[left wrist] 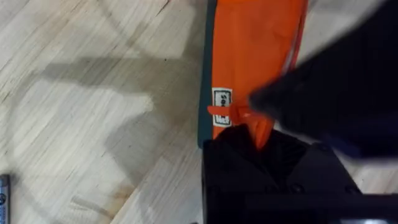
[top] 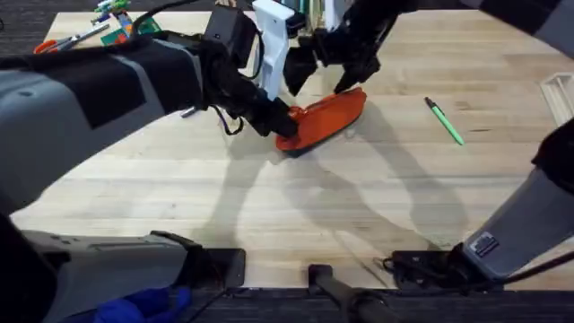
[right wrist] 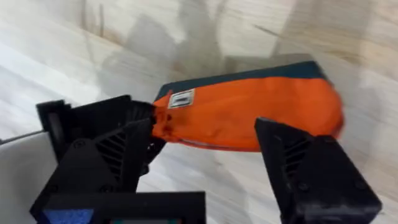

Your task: Unzip the bag, pick up the pens from the table one at a time and place them inside, then zip the bag closed.

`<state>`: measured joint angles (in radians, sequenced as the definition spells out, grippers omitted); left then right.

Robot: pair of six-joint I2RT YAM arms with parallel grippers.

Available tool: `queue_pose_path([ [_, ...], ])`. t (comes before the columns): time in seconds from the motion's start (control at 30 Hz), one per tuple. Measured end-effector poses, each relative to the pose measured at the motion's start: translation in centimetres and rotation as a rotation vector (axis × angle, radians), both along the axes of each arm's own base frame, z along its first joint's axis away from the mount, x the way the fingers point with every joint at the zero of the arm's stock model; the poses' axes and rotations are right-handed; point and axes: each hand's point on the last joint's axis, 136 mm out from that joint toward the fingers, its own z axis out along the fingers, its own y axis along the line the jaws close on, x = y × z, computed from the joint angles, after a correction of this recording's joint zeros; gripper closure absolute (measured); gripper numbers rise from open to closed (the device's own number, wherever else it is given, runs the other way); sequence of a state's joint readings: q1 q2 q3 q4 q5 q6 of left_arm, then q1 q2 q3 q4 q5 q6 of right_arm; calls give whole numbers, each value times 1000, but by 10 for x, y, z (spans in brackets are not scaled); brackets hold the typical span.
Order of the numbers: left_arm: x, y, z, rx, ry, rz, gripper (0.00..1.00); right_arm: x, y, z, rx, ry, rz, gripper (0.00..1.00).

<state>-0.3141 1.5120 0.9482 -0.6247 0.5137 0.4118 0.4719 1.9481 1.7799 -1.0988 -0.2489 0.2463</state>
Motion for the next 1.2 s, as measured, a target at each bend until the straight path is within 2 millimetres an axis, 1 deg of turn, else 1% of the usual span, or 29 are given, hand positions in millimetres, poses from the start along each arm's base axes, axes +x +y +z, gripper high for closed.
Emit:
queue_pose_path([
  [0.1,0,0,0,2,-1,-1,959,9,-13,5,2,-9,-27,6],
  [0.23,0,0,0,2,-1,-1,959,22,-29,17,6,-38,-40,6],
  [0.33,0,0,0,2,-2,-1,959,26,-37,28,4,-60,-19,6],
  [0.37,0,0,0,2,-2,0,940,27,-39,30,3,-67,-9,6],
  [0.43,0,0,0,5,3,4,824,28,-42,36,0,-78,13,6],
  [0.5,0,1,-1,10,6,8,753,28,-45,40,-2,-87,32,6],
  [0.6,1,2,1,13,4,12,601,30,-48,46,-4,-103,52,6],
  [0.63,2,2,2,14,0,13,514,30,-50,47,-6,-105,59,6],
  [0.67,3,1,3,13,-2,15,426,29,-52,48,-9,-105,67,6],
  [0.83,9,0,11,7,-22,17,211,28,-59,47,-28,-103,85,6],
  [0.87,11,-1,13,6,-28,16,146,27,-60,46,-36,-100,86,6],
  [0.9,12,-1,15,5,-30,18,60,26,-61,46,-42,-98,90,6],
  [0.93,13,-1,17,5,-31,19,20,25,-62,46,-46,-96,96,6],
  [1.07,13,-1,25,8,-24,20,6,23,-65,46,-59,-95,112,6],
  [1.2,13,1,36,29,-10,26,6,26,-66,51,-62,-114,120,6],
])
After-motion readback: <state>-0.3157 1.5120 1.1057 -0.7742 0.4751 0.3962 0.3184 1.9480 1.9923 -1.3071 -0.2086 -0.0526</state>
